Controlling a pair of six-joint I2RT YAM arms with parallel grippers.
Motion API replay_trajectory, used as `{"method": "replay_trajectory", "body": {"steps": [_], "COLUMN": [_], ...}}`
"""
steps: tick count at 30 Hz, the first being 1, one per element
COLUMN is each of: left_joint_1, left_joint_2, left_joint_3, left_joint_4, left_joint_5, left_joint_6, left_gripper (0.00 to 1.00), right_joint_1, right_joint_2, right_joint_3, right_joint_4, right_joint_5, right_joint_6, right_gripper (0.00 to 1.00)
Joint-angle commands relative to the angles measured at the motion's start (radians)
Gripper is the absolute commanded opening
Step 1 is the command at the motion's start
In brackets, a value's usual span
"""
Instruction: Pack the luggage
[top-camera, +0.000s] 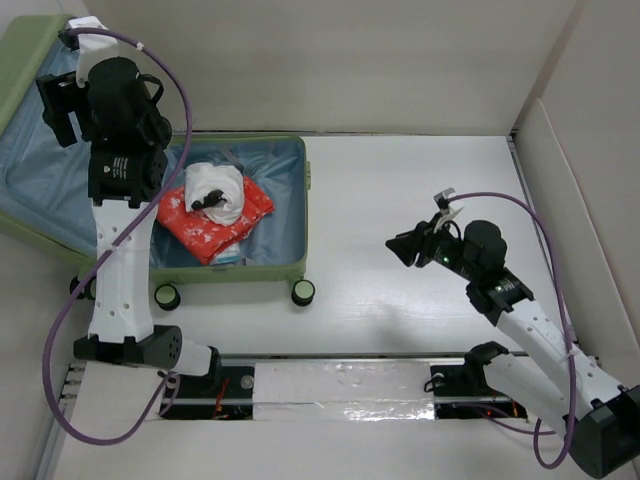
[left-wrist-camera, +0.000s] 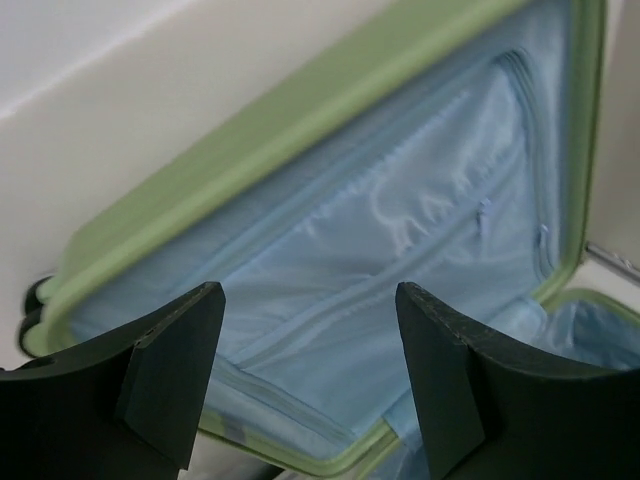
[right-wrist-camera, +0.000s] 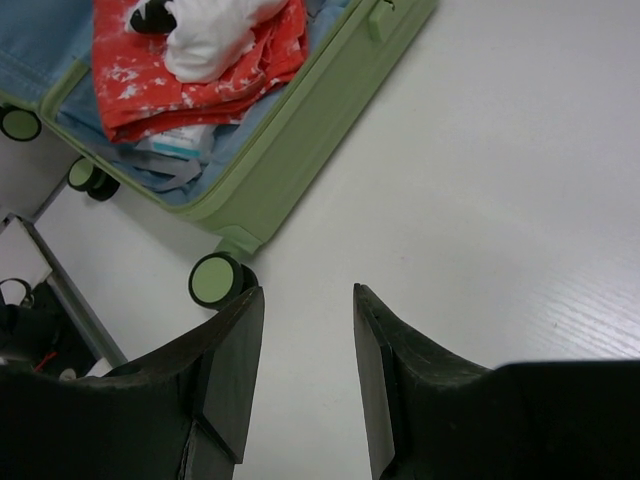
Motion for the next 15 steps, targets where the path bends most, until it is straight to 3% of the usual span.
{"method": "replay_trajectory", "body": {"steps": [1, 3, 4, 6, 7, 8, 10, 13, 14, 15], "left_joint_1": [-0.001, 0.024, 0.047, 0.048, 0.048, 0.048, 0.048, 0.095, 0.135, 0.202], "left_joint_2": [-0.034, -0.064, -0.095, -0.193, -0.218, -0.236, -0.273, -0.31, -0.331, -0.391], "left_joint_3": [0.03, 0.079, 0.045, -0.123, -0.161, -0.193, -0.296, -0.408, -0.457, -0.562], "left_joint_4": [-0.04, -0.096, -0.107, -0.122, -0.174, -0.305, -0.386, -0.689, -0.713, -0.666], "left_joint_5": [0.076, 0.026, 0.017, -0.055, -0.079, -0.099, -0.136, -0.205, -0.201, -0.175], "left_joint_6": [-0.053, -0.276, -0.525, -0.746, -0.869, -1.111, -1.219, -1.533, -1.557, -1.489], "left_gripper": [0.67, 0.65, 0.65, 0.65, 0.65, 0.65, 0.66, 0.68, 0.68, 0.67], "right_joint_1": [0.008, 0.008, 0.008, 0.008, 0.008, 0.008, 0.008, 0.008, 0.008, 0.008], "right_joint_2": [0.005, 0.014, 0.023, 0.029, 0.029, 0.026, 0.017, -0.003, -0.001, 0.002], "right_joint_3": [0.034, 0.034, 0.037, 0.037, 0.038, 0.044, 0.046, 0.037, 0.034, 0.037], "right_joint_4": [0.064, 0.077, 0.077, 0.074, 0.071, 0.049, 0.04, 0.043, 0.046, 0.043], "right_joint_5": [-0.018, -0.02, -0.021, -0.028, -0.028, -0.02, 0.006, 0.044, 0.04, 0.025], "right_joint_6": [-0.007, -0.001, -0.001, -0.007, -0.008, -0.019, -0.024, -0.018, -0.016, -0.018], "right_gripper": [0.47, 0.47, 0.47, 0.47, 0.47, 0.47, 0.47, 0.48, 0.48, 0.48]}}
